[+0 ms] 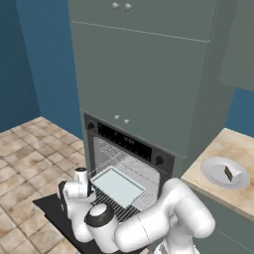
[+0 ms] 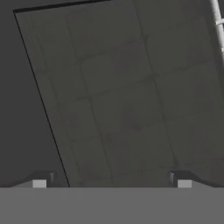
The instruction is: Take the baked cake out of the oven and place it on the plate for cooling. Then close the oven door.
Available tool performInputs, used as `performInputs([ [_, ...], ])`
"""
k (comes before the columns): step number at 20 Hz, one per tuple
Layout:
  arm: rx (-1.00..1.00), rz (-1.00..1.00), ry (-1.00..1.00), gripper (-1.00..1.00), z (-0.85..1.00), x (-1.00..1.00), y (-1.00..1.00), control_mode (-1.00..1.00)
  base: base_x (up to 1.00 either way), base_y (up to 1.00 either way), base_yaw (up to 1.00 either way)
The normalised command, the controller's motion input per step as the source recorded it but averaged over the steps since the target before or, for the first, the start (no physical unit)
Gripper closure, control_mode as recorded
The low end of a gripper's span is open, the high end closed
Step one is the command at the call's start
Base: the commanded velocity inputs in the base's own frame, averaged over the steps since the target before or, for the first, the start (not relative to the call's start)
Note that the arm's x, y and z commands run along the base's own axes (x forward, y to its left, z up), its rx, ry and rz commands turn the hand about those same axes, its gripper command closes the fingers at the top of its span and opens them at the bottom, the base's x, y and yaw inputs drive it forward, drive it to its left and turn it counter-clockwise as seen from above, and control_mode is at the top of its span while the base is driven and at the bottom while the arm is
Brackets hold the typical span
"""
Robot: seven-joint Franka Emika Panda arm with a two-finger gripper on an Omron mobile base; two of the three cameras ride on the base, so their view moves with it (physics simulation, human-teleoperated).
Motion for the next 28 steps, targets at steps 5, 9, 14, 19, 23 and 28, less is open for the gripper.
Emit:
performInputs([
  [5, -0.03, 0.00, 0.00, -1.00, -0.54, 0.05, 0.00, -1.00, 0.00, 0.00, 0.00],
  [9, -0.04, 0.00, 0.00, -1.00, -0.50, 0.00, 0.00, -1.00, 0.00, 0.00, 0.00],
  [14, -0.03, 0.00, -0.01, -1.00, -0.43, 0.05, -0.04, -1.00, 0.00, 0.00, 0.00],
  [19, -0.03, 0.00, -0.03, -1.00, -0.43, 0.11, -0.18, -1.00, 0.00, 0.00, 0.00],
  [23, -0.03, 0.00, -0.04, -1.00, -0.41, 0.21, -0.27, -1.00, 0.00, 0.00, 0.00],
  [28, -0.03, 0.00, -0.03, -1.00, -0.39, 0.26, -0.40, -1.00, 0.00, 0.00, 0.00],
])
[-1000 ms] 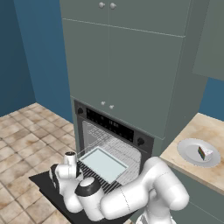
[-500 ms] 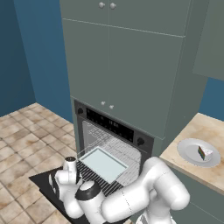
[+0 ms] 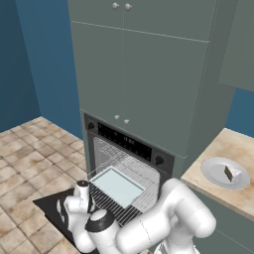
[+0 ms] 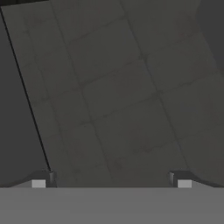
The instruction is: Take the baked cake out of the oven and place it on the plate for cooling. Then close the oven door.
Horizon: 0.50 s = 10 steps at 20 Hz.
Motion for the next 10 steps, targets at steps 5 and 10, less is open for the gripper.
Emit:
performInputs([
  [5, -0.03, 0.00, 0.00, -1.00, -0.33, 0.30, -0.52, -1.00, 0.00, 0.00, 0.00],
  [10, -0.03, 0.00, 0.00, -1.00, -0.23, 0.39, -0.62, -1.00, 0.00, 0.00, 0.00],
])
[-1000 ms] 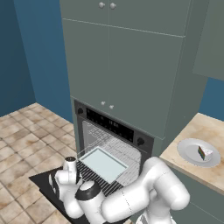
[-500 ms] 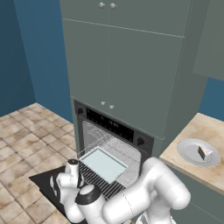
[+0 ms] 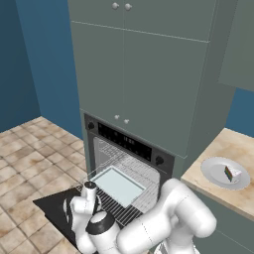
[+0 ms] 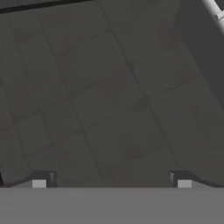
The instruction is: Take the baked cake out of the oven and place it on the plate for cooling. Then close the oven door.
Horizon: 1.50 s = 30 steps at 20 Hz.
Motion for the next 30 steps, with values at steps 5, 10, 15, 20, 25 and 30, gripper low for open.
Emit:
performInputs([
  [5, -0.04, 0.00, 0.00, -1.00, -0.20, 0.45, -0.62, -1.00, 0.00, 0.00, 0.00],
  [10, -0.03, 0.00, 0.00, -1.00, -0.24, 0.50, -0.57, -1.00, 0.00, 0.00, 0.00],
  [15, -0.04, 0.00, 0.00, -1.00, -0.22, 0.56, -0.60, -1.00, 0.00, 0.00, 0.00],
  [20, -0.06, 0.00, -0.02, -1.00, -0.06, 0.59, -0.72, -1.00, 0.00, 0.00, 0.00],
  [25, -0.10, 0.00, -0.05, -1.00, 0.00, 0.65, -0.77, -1.00, 0.00, 0.00, 0.00],
  [30, -0.11, 0.00, -0.05, -1.00, 0.00, 0.72, -0.80, -1.00, 0.00, 0.00, 0.00],
])
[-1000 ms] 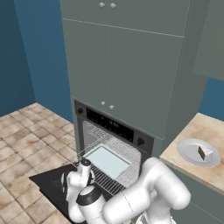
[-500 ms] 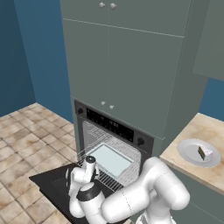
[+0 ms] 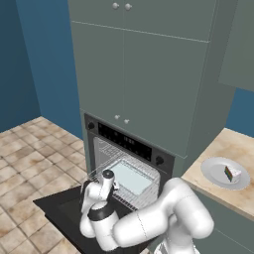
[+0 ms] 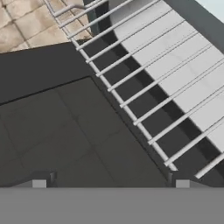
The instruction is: Take the baked cake out of the oven and place it on the plate for cooling. Then close the oven door.
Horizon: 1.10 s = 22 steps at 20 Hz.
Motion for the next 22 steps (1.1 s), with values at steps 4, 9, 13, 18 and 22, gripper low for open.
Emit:
performInputs([
  [4, -0.11, 0.00, -0.04, -1.00, 0.00, 0.71, -0.79, -1.00, 0.00, 0.00, 0.00],
  [9, -0.10, 0.00, -0.03, -1.00, 0.00, 0.75, -0.83, -1.00, 0.00, 0.00, 0.00],
  [13, -0.08, 0.00, -0.03, -1.00, 0.00, 0.38, -0.61, -1.00, 0.00, 0.00, 0.00],
  [18, -0.01, 0.08, -0.04, -1.00, 0.17, -0.46, 0.10, -1.00, 0.00, 0.00, 0.00],
  [22, -0.01, 0.12, -0.03, -1.00, 0.29, -0.83, 0.53, -1.00, 0.00, 0.00, 0.00],
])
